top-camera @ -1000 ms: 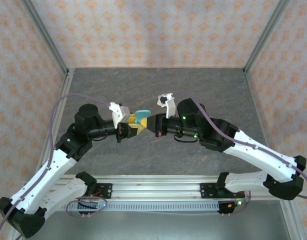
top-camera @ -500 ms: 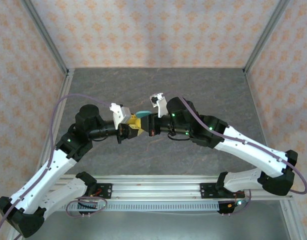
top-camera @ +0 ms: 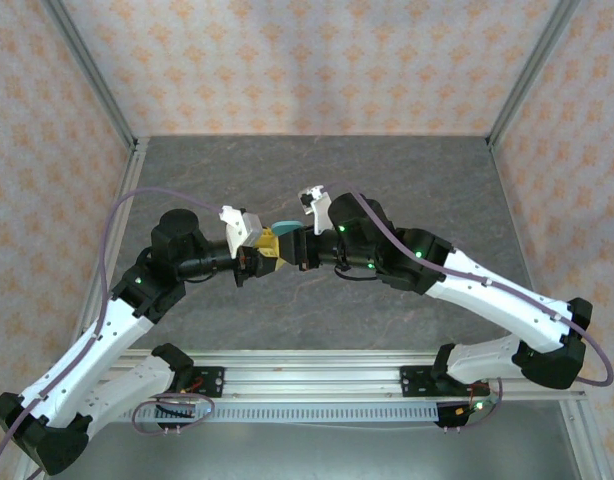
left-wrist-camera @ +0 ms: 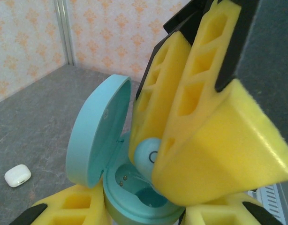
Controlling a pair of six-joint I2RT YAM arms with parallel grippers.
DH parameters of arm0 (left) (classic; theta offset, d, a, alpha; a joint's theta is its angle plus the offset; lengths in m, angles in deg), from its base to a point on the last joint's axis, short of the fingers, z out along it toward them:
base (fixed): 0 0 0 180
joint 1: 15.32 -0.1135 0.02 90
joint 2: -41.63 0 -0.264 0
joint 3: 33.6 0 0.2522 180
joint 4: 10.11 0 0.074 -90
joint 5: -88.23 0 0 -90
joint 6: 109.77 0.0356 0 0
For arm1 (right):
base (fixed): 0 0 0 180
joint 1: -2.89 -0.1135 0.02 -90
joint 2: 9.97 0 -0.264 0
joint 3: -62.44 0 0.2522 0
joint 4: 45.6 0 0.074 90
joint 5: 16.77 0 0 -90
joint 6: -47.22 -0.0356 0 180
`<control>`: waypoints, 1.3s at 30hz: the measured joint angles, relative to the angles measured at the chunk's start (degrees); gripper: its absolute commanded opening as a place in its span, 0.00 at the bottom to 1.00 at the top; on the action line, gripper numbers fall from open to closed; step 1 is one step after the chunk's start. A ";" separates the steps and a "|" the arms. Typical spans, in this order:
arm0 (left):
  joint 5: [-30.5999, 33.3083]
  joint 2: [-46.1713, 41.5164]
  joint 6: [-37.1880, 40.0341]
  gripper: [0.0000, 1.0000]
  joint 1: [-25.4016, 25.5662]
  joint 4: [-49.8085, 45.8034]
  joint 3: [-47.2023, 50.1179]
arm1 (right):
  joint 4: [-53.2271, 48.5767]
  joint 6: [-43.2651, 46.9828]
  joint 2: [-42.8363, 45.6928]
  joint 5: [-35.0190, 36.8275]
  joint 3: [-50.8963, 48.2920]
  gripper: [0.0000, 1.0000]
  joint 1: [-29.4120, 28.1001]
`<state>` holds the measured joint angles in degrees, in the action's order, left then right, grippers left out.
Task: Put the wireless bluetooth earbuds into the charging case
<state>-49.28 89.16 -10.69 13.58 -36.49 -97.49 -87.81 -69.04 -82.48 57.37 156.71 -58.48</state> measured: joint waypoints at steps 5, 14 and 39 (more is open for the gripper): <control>0.04 0.00 0.00 0.12 0.04 -0.15 0.00 | -0.63 0.44 -0.11 0.94 0.26 0.24 0.00; 0.42 0.00 -0.02 0.12 0.42 -0.48 0.00 | -2.45 1.05 -1.77 1.53 2.12 0.13 0.00; 1.73 0.00 0.00 0.13 0.74 -0.83 0.00 | -2.19 0.39 -1.77 2.82 2.21 0.32 -0.37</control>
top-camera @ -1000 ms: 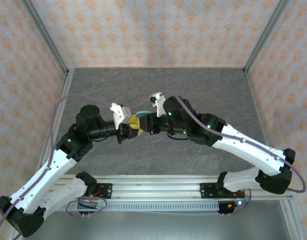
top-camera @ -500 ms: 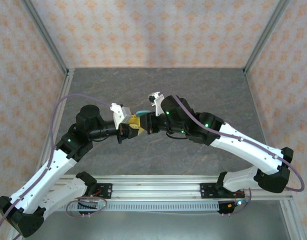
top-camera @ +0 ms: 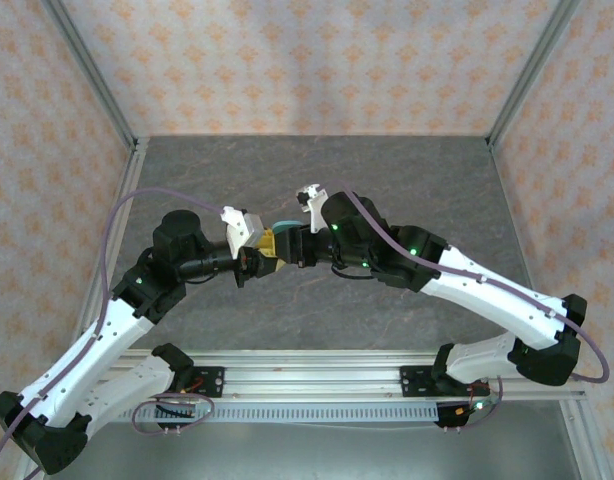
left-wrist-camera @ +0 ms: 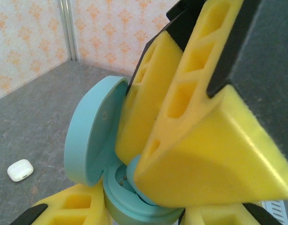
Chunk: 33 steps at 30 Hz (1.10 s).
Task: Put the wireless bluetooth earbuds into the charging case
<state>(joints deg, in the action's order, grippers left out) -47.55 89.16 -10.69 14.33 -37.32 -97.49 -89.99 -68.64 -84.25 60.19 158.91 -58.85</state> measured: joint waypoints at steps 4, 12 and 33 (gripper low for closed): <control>0.02 -0.02 0.00 0.13 0.00 0.17 0.00 | -0.28 0.00 0.52 0.81 -0.04 0.33 0.00; 0.20 -0.02 -0.02 0.13 0.00 0.46 0.00 | -1.55 0.00 1.31 2.69 -0.04 0.34 0.02; 3.72 -3.45 0.00 0.13 0.00 -2.16 0.94 | -9.05 -4.15 10.71 13.05 0.07 0.35 7.65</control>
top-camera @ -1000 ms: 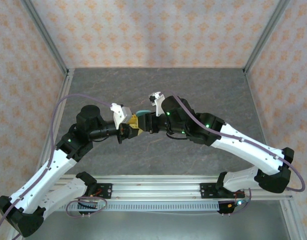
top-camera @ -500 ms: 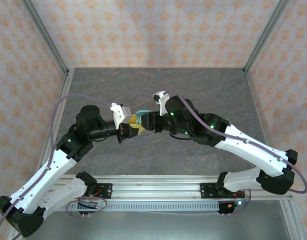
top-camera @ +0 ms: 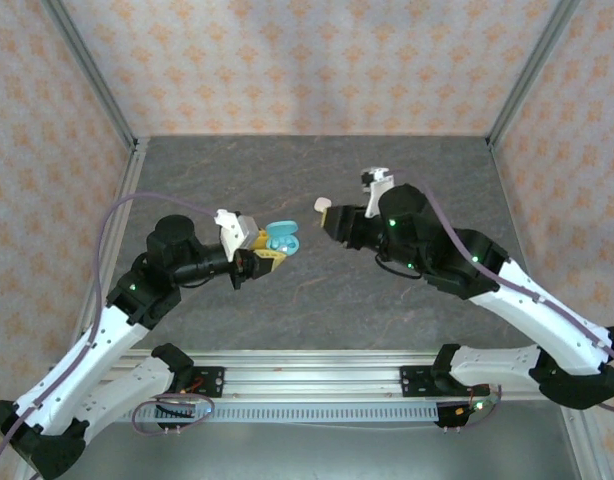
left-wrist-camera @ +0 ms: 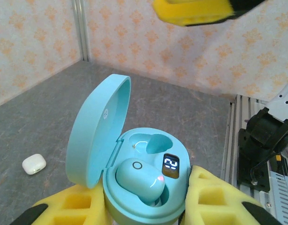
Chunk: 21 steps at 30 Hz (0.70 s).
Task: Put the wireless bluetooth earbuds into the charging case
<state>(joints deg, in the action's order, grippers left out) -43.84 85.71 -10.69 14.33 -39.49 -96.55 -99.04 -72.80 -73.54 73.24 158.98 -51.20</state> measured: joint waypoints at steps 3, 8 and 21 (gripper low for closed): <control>1.18 -1.53 0.02 0.13 0.00 -1.75 0.35 | -2.16 -2.16 -0.68 -0.90 -0.46 0.34 5.99; 3.67 -3.78 0.00 0.13 0.00 -5.16 0.74 | -2.40 -3.45 -5.22 -5.07 -1.97 0.34 10.19; 9.73 -13.25 -0.44 0.13 -0.02 -16.46 1.77 | 6.64 -1.18 -38.53 -16.17 3.96 0.31 10.40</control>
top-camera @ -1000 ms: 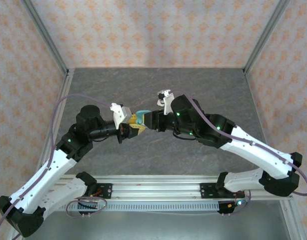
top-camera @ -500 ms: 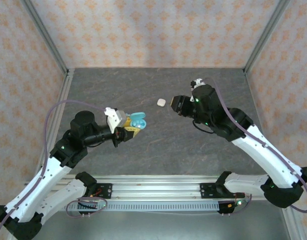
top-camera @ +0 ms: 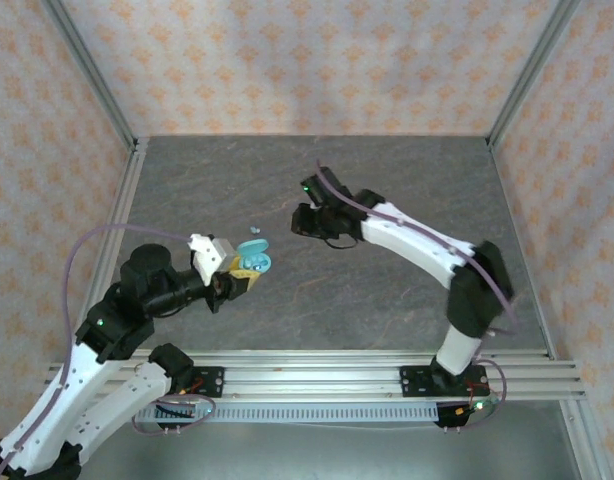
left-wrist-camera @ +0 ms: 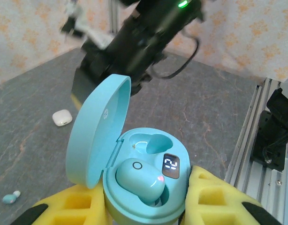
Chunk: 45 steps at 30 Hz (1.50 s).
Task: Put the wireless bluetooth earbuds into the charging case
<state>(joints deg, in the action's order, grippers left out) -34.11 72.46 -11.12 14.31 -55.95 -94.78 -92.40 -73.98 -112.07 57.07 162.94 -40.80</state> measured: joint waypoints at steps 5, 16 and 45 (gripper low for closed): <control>2.08 -3.52 -0.66 0.14 0.00 -3.15 0.24 | -3.96 5.90 -18.34 0.63 20.20 0.30 -2.71; 4.42 -8.66 -2.60 0.15 0.00 -6.75 2.56 | -16.70 14.91 -42.75 4.15 53.79 0.29 -8.39; 4.83 -11.69 -4.13 0.15 0.00 -8.20 3.91 | -13.75 22.34 -47.76 11.72 53.92 0.28 -7.76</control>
<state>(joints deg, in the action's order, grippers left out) -29.28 60.77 -15.25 14.31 -64.14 -90.87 -106.14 -51.64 -159.83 68.78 216.86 -48.55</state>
